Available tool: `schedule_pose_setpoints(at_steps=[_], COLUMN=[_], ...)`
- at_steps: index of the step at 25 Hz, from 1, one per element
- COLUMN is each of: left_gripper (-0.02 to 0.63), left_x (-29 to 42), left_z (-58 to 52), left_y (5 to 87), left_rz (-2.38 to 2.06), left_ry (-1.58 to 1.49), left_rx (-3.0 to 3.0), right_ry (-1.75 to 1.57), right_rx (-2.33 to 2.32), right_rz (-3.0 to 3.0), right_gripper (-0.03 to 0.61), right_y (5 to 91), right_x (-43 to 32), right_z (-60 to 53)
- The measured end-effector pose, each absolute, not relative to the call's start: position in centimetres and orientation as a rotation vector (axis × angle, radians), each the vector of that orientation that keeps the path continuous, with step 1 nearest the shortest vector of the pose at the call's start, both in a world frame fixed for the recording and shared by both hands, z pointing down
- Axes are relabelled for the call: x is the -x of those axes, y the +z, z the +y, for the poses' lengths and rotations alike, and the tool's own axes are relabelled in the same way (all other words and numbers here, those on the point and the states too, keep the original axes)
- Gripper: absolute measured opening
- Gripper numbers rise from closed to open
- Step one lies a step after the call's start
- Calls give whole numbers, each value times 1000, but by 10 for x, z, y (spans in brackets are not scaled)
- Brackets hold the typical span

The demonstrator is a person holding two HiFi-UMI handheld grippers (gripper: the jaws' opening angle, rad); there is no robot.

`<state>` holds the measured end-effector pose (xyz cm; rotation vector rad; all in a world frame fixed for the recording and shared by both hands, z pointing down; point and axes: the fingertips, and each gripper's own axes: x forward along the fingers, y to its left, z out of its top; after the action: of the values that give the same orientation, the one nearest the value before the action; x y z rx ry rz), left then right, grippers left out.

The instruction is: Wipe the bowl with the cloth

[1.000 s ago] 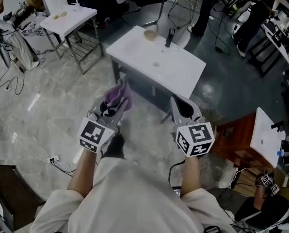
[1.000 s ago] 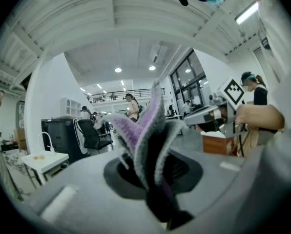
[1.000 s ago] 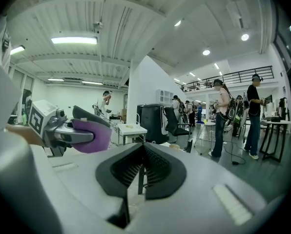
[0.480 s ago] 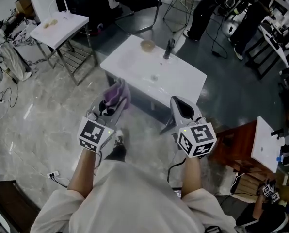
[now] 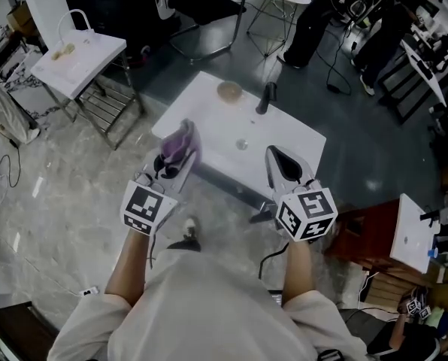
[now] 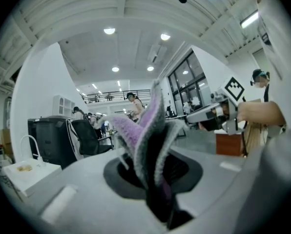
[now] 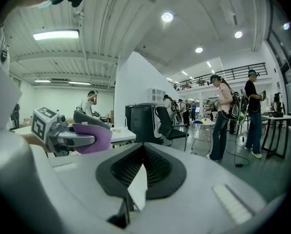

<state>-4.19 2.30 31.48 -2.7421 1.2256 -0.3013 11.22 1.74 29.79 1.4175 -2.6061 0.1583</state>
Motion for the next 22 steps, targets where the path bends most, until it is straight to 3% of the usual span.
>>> schedule_pose_setpoints(at_steps=[12, 22], left_gripper=[66, 66], left_x=[90, 106], left_z=[-114, -178], left_y=[337, 381], left_rz=[1188, 1190], left_ry=[-347, -418], left_rx=[2810, 2895], right_ry=[154, 222], right_rx=[-1390, -1284], right_rz=[-2436, -2336], right_gripper=[11, 101], right_y=[333, 391], right_x=[-64, -40], right_z=[-129, -202])
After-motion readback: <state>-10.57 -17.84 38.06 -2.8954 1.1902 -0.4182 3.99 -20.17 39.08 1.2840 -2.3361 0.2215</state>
